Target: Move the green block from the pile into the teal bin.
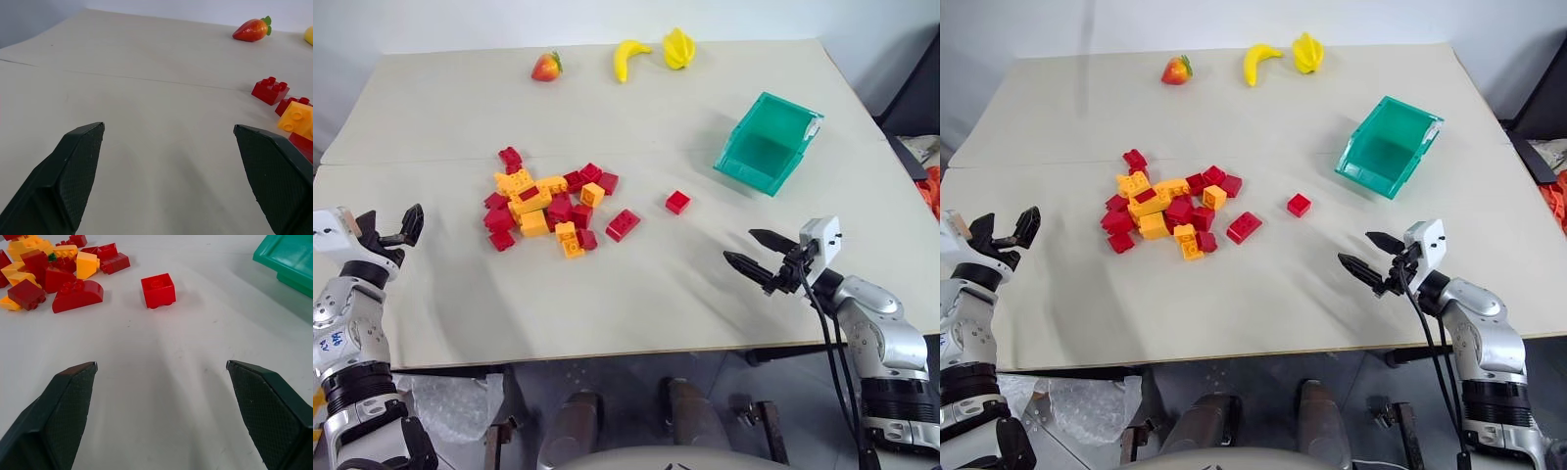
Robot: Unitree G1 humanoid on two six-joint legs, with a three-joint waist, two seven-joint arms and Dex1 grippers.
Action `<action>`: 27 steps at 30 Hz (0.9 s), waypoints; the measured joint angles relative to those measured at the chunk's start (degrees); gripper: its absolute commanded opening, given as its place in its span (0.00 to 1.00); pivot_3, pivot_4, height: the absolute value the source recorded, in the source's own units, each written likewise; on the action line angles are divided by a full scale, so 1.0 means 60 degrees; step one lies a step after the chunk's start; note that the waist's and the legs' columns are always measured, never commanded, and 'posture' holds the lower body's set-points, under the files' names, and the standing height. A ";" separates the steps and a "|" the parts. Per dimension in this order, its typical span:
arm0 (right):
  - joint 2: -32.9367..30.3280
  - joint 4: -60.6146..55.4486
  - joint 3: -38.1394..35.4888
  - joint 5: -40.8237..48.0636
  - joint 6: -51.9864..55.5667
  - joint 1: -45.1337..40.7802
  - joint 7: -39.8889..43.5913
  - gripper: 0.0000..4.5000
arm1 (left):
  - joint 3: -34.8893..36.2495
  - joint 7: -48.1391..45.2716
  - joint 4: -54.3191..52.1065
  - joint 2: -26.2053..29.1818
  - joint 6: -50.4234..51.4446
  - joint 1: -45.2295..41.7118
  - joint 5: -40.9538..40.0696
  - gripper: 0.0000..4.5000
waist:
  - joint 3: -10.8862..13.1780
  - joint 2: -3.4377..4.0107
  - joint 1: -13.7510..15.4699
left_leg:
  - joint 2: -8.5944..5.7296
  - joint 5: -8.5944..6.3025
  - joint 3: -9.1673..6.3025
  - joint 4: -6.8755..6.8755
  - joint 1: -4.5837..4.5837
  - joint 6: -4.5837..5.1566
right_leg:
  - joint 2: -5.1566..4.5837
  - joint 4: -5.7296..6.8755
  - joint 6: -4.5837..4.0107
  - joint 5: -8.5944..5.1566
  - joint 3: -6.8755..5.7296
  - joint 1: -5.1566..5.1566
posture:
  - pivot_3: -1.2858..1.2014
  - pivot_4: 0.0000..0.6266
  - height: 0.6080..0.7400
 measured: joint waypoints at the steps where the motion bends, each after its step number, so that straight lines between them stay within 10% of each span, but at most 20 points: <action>1: -0.0002 0.0003 -0.0004 0.0002 -0.0005 0.0000 0.0007 0.99 | -0.0019 -0.0001 0.0006 0.0013 -0.0046 0.0000 0.0036 1.00 | 0.0000 0.0000 -0.0001 | 0.0001 0.0000 0.0001 0.0000 0.0000 0.0000 | 0.0001 -0.0001 0.0000 0.0000 0.0001 0.0000 | 0.52 0.24 1.00; 11: -0.0048 0.0010 -0.0004 0.0009 -0.0011 -0.0025 0.0097 0.99 | -0.0266 -0.0302 -0.0003 0.0155 -0.0605 0.0009 0.0334 1.00 | 0.0000 0.0000 -0.0001 | 0.0003 0.0000 0.0012 -0.0001 0.0001 0.0000 | 0.0005 0.0000 0.0000 0.0000 0.0010 -0.0004 | 0.52 0.24 1.00; 27: -0.0276 -0.0991 0.0725 0.0088 0.0231 -0.0790 0.0918 1.00 | -0.2763 -0.5375 -0.3080 0.0517 0.0383 0.0462 -0.0699 0.01 | 0.0000 0.0001 -0.0019 | 0.0014 -0.0004 0.0023 -0.0001 0.0002 0.0000 | 0.0011 -0.0009 -0.0001 0.0000 0.0021 -0.0010 | 0.52 0.24 1.00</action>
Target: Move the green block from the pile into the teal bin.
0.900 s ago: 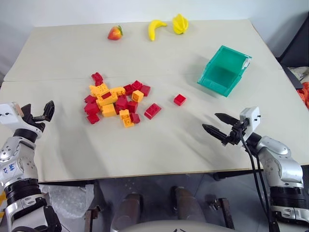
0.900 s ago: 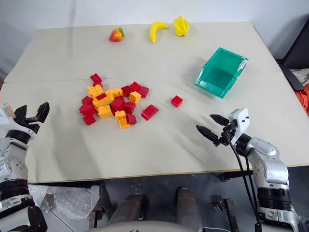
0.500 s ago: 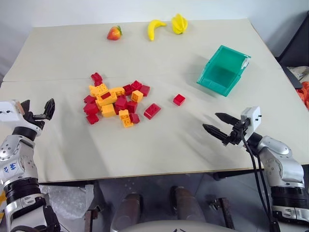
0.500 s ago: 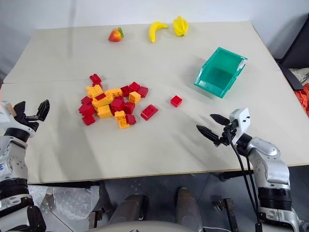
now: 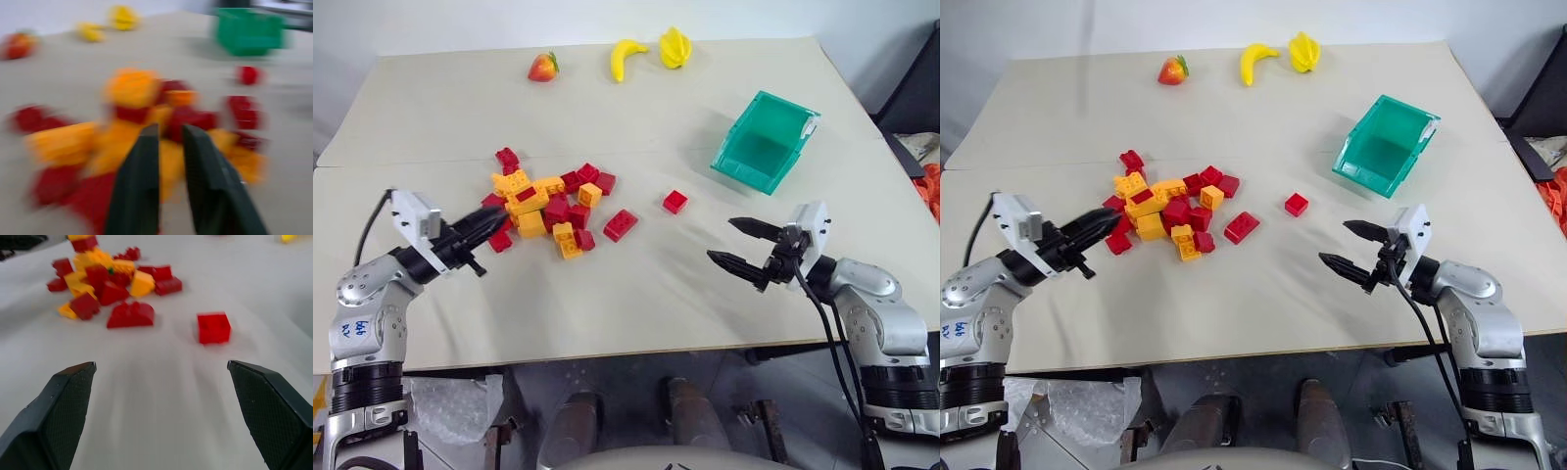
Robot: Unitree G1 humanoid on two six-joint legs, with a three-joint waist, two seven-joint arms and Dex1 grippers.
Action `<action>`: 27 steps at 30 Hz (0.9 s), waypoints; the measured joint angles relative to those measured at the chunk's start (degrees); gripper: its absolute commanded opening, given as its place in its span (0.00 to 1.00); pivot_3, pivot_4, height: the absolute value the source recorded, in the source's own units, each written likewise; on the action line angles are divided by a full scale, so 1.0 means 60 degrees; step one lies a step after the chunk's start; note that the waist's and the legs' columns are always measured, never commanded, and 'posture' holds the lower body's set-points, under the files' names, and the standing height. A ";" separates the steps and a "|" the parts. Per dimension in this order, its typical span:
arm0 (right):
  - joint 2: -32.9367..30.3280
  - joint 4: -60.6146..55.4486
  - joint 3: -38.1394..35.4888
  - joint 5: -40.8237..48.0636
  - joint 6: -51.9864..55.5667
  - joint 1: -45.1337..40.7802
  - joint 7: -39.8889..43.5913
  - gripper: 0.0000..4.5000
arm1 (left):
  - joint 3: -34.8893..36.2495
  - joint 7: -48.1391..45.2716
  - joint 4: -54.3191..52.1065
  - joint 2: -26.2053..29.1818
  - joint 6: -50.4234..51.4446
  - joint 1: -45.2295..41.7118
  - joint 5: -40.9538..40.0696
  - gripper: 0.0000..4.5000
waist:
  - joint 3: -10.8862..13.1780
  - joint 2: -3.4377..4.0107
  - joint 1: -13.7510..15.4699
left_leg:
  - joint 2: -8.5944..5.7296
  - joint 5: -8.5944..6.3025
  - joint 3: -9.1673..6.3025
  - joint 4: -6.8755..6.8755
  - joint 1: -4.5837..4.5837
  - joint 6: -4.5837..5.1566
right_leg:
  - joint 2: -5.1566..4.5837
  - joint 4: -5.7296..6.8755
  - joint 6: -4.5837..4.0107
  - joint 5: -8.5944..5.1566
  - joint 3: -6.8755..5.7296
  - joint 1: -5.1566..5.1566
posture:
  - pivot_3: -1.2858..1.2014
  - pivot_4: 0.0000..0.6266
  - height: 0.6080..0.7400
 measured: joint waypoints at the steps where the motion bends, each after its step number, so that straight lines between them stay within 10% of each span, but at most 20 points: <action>1: 0.0063 -0.0161 0.0044 0.0046 0.0042 -0.0073 -0.0029 1.00 | -0.0354 -0.0370 -0.0052 0.0011 0.0141 -0.0201 -0.0015 0.01 | 0.0000 0.0000 0.0005 | -0.0001 0.0000 0.0001 0.0001 0.0002 0.0000 | 0.0001 -0.0008 0.0000 0.0000 0.0000 0.0002 | 0.52 0.24 1.00; 15: 0.0406 -0.1093 0.0382 0.0124 0.0147 0.0121 -0.0769 1.00 | -0.1788 0.1285 0.6359 -0.0720 -0.1582 -0.4737 0.2637 0.01 | 0.0003 -0.0006 -0.0031 | -0.0045 -0.0002 0.0036 0.0004 -0.0015 0.0009 | 0.0024 0.0022 0.0008 0.0004 0.0008 -0.0037 | 0.52 0.24 1.00; 27: 0.0446 -0.1072 0.0257 0.0313 0.0327 -0.0293 -0.1050 1.00 | -0.1127 0.1761 0.7040 -0.0242 -0.1622 -0.4315 0.2749 0.01 | 0.0003 -0.0008 0.0036 | -0.0048 -0.0006 0.0073 0.0018 -0.0030 0.0018 | 0.0006 0.0054 0.0011 0.0006 0.0026 -0.0072 | 0.52 0.24 1.00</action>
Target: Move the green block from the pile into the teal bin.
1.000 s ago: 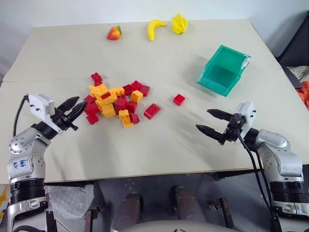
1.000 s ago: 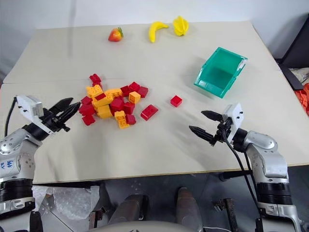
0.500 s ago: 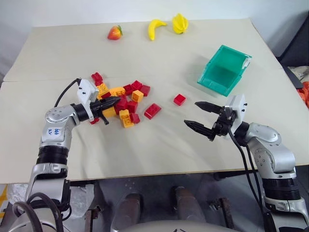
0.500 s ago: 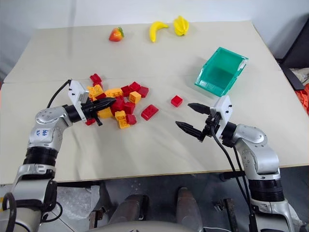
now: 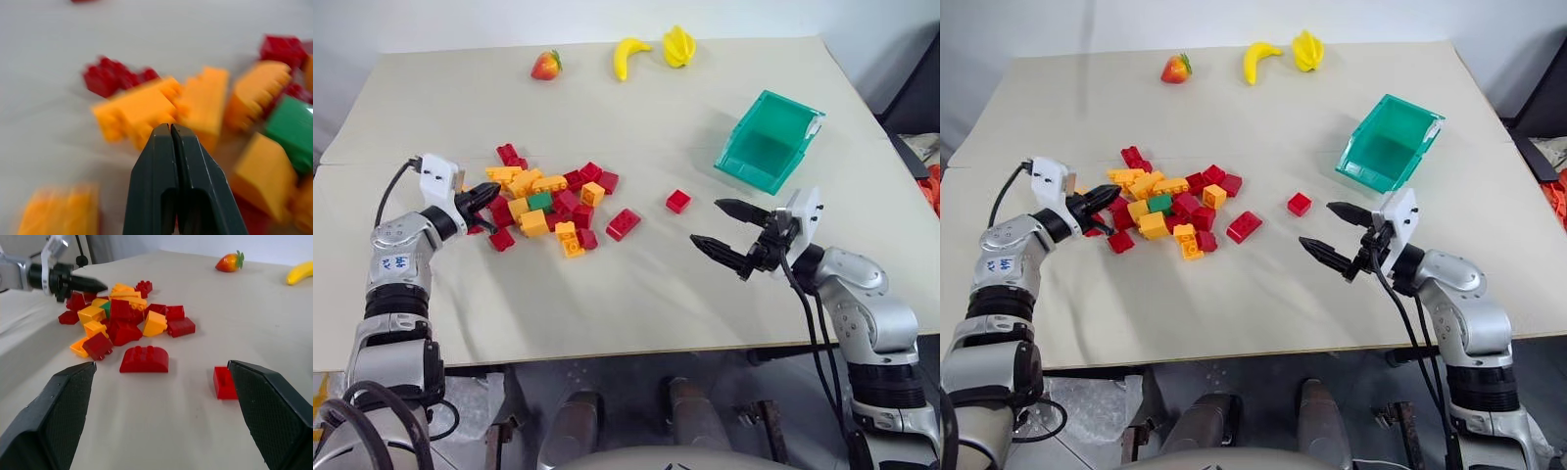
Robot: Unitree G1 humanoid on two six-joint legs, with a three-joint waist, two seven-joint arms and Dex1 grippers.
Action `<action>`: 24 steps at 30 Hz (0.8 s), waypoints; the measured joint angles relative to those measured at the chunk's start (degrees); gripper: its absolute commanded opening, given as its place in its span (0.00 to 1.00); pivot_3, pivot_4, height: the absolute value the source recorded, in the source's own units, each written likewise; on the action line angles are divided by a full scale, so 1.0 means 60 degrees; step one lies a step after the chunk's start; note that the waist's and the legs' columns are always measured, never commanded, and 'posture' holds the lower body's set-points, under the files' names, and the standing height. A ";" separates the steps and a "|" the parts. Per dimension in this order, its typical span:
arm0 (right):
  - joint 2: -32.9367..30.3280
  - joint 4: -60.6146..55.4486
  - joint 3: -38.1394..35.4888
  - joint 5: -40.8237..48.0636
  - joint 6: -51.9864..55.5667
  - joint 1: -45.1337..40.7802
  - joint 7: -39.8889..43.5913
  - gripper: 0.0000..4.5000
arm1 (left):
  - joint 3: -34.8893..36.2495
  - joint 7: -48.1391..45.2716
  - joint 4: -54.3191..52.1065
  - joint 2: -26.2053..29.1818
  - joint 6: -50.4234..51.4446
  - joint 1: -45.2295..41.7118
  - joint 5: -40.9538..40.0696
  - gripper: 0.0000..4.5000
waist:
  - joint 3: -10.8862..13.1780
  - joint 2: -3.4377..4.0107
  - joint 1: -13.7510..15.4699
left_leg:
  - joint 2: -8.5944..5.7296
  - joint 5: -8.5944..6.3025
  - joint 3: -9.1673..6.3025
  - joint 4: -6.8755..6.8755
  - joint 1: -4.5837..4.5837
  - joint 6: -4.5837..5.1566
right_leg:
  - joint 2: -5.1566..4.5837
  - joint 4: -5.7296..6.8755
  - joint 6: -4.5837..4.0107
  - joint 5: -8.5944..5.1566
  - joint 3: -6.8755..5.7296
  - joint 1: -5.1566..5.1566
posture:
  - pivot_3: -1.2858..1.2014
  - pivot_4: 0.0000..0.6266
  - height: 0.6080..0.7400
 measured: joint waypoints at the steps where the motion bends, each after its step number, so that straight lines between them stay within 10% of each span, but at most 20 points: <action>1: 0.0001 0.0056 0.0016 -0.0001 -0.0015 -0.0042 0.0019 1.00 | -0.0065 -0.0136 -0.0144 -0.0061 0.0081 0.0094 -0.0019 0.01 | 0.0000 0.0000 -0.0001 | 0.0002 0.0000 0.0001 0.0000 0.0000 0.0000 | 0.0000 0.0001 0.0000 0.0000 0.0000 0.0000 | 0.52 0.24 1.00; 14: 0.0022 0.1069 0.0290 -0.0067 -0.0101 -0.0939 0.0567 1.00 | 0.0155 -0.1899 -0.5656 0.0266 0.2670 0.2729 -0.1426 0.01 | 0.0000 0.0000 -0.0038 | 0.0052 -0.0003 0.0046 0.0002 0.0006 0.0002 | 0.0003 0.0006 -0.0001 0.0000 0.0040 -0.0028 | 0.52 0.24 1.00; 24: 0.0021 0.1648 0.0354 -0.0237 -0.0296 -0.1307 0.0878 1.00 | 0.1198 -0.1117 -0.8174 0.2121 0.4762 0.3562 -0.1784 0.61 | 0.0004 -0.0006 -0.0076 | 0.0056 -0.0016 0.0069 -0.0016 -0.0001 0.0015 | 0.0004 0.0008 0.0000 0.0000 0.0066 -0.0049 | 0.52 0.24 1.00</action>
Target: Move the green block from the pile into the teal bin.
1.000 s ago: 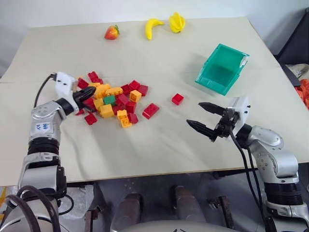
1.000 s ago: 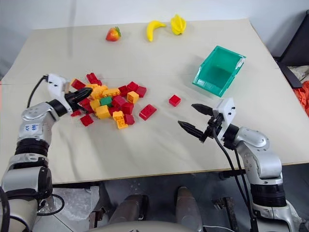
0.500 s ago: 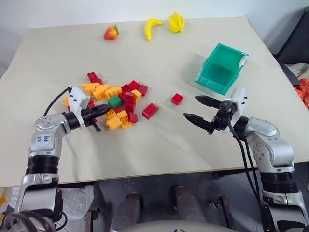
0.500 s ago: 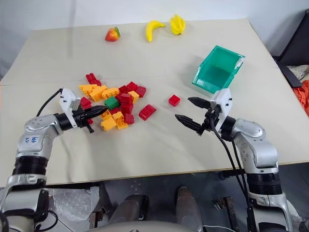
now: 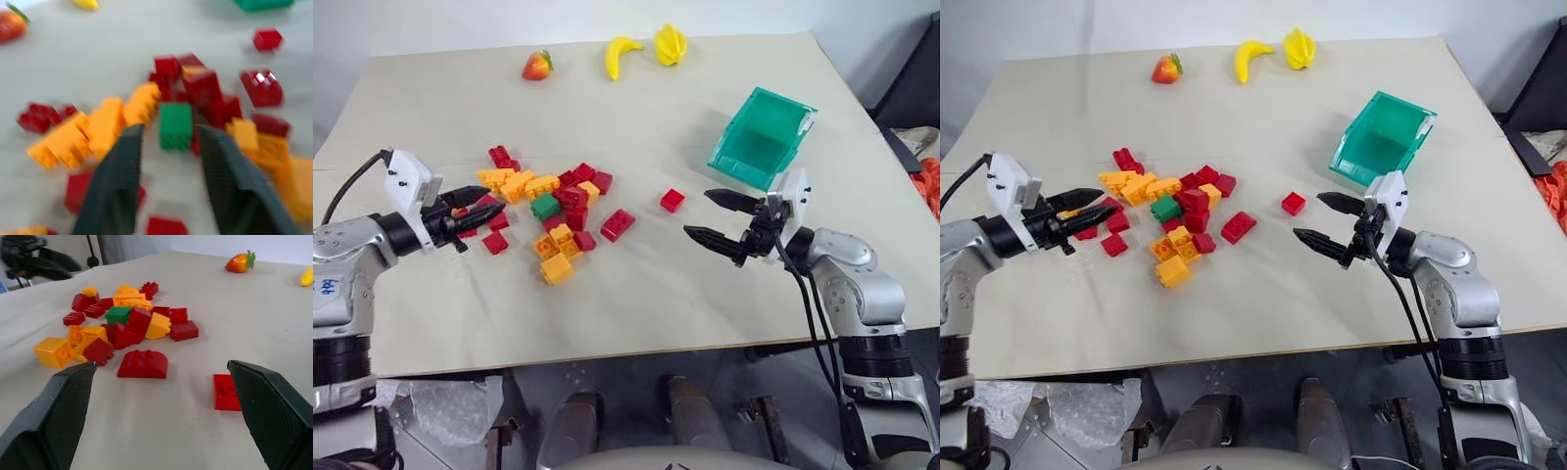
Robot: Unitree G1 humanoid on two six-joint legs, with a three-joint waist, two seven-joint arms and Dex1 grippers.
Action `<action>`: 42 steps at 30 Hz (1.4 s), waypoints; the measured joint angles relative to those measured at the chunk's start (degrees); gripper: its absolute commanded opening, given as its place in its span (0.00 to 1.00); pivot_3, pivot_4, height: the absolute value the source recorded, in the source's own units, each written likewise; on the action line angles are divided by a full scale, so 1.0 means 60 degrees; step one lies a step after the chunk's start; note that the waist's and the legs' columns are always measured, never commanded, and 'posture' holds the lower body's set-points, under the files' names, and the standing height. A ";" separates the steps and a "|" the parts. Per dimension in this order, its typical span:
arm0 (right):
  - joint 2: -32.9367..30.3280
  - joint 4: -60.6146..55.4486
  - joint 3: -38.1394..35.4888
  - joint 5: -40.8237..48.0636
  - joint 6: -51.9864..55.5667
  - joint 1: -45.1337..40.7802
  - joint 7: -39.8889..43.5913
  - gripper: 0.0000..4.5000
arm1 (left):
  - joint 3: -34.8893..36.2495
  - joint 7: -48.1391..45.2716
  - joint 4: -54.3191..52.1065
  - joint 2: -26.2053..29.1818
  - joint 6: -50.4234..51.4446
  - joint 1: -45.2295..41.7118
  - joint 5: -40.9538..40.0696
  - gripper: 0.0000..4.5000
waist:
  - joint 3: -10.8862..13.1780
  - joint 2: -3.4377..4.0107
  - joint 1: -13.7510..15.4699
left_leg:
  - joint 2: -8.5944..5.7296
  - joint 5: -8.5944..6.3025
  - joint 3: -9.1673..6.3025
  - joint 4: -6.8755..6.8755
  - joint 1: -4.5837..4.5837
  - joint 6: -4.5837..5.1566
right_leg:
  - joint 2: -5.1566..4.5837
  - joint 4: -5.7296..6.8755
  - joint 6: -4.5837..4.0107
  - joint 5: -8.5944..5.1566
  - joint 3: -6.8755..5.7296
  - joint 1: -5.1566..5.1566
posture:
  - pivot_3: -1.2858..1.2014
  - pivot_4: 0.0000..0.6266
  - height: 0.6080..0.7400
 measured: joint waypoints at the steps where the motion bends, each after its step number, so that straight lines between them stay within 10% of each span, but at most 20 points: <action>1: 0.0000 0.0033 0.0003 -0.0027 -0.0005 -0.0039 0.0011 1.00 | 0.0043 0.0013 -0.0278 0.0150 0.0280 0.0046 -0.0087 0.68 | 0.0000 0.0000 0.0007 | 0.0000 0.0000 0.0000 0.0002 0.0000 0.0000 | 0.0001 0.0000 0.0000 0.0000 0.0001 0.0000 | 0.52 0.24 1.00; 6: 0.0004 0.0027 0.0127 -0.0035 -0.0006 -0.0061 0.0164 1.00 | 0.0405 0.0022 -0.1564 0.0632 0.1233 0.0468 -0.0526 0.99 | 0.0000 0.0001 0.0028 | -0.0003 0.0000 0.0004 0.0002 0.0003 0.0000 | -0.0002 0.0000 0.0000 0.0000 0.0009 0.0001 | 0.52 0.24 1.00; 28: -0.0029 -0.1562 0.0492 0.0260 0.0310 -0.0058 0.0616 1.00 | -0.3468 0.0370 0.5910 -0.1915 -0.3389 -0.4015 0.3160 0.99 | 0.0002 -0.0007 0.0041 | -0.0042 -0.0004 0.0026 0.0026 -0.0004 0.0002 | 0.0013 0.0012 0.0007 0.0004 -0.0015 -0.0006 | 0.52 0.24 1.00; 38: -0.0005 -0.1754 0.0683 0.0233 0.0195 -0.0468 0.0609 1.00 | -0.3960 0.0088 0.7967 -0.2260 -0.3479 -0.5244 0.3964 0.38 | -0.0001 -0.0010 0.0073 | -0.0057 -0.0003 0.0015 0.0069 -0.0006 0.0009 | 0.0003 0.0032 0.0017 0.0010 -0.0020 0.0009 | 0.52 0.24 1.00; 42: -0.0042 -0.1717 0.0640 0.0160 0.0016 -0.0458 0.0600 1.00 | -0.3906 -0.0103 0.7891 -0.2225 -0.3224 -0.5289 0.3954 0.34 | 0.0000 -0.0011 0.0052 | -0.0055 -0.0004 0.0017 0.0074 -0.0007 0.0009 | 0.0006 0.0035 0.0018 0.0010 -0.0018 0.0008 | 0.52 0.24 1.00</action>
